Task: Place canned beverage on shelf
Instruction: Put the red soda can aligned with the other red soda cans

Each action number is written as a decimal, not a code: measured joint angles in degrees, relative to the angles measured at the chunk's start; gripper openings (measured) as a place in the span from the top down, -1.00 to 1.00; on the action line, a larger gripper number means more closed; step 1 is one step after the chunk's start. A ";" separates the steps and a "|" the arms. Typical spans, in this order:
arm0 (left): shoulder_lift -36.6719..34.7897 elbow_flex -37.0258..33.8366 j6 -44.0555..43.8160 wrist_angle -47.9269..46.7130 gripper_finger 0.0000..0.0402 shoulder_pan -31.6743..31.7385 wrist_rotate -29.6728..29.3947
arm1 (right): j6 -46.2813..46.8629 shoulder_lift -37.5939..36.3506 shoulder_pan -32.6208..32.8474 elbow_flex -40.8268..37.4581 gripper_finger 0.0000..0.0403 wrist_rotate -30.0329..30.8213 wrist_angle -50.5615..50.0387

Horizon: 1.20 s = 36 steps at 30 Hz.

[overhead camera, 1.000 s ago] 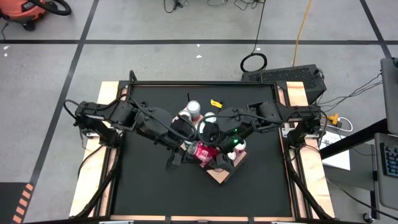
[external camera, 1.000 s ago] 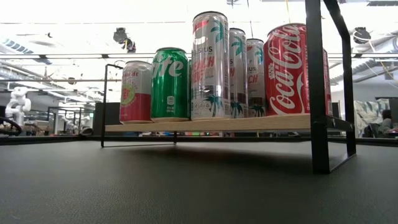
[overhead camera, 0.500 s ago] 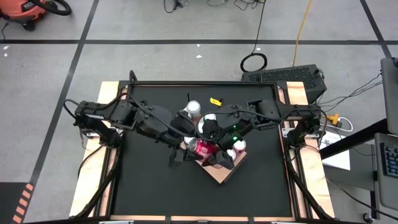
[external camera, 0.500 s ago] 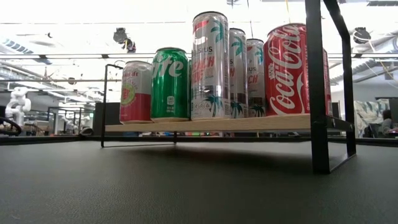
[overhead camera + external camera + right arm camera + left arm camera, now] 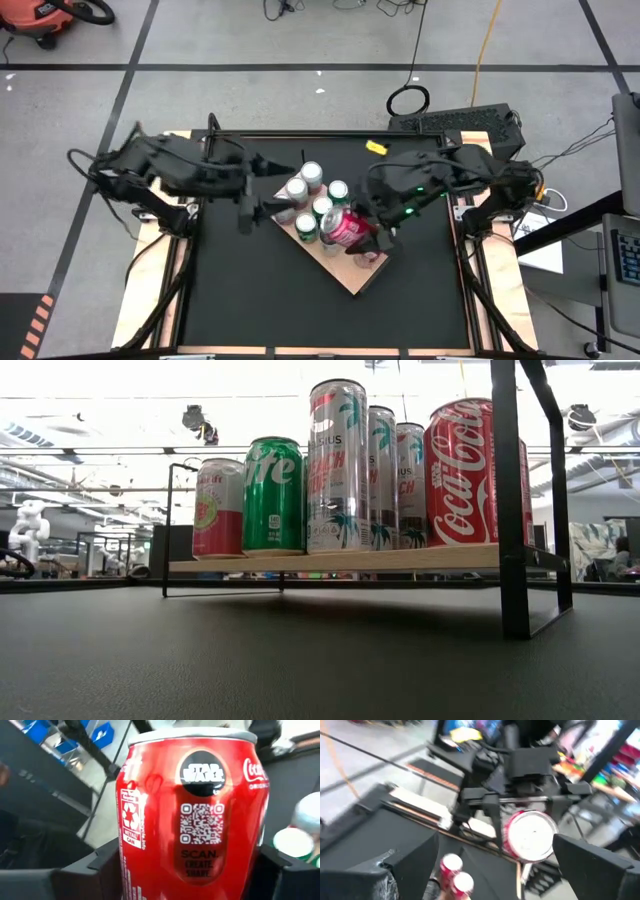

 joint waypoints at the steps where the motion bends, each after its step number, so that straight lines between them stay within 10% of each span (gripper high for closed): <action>1: -0.59 0.00 -0.19 0.03 -0.94 -0.30 -1.94 | -0.10 -0.51 0.62 0.00 -0.36 1.66 0.22; 36: 7.56 -0.07 -3.50 12.50 -0.94 -6.40 -8.56 | 1.97 -11.47 19.23 -5.34 -0.37 38.84 -1.44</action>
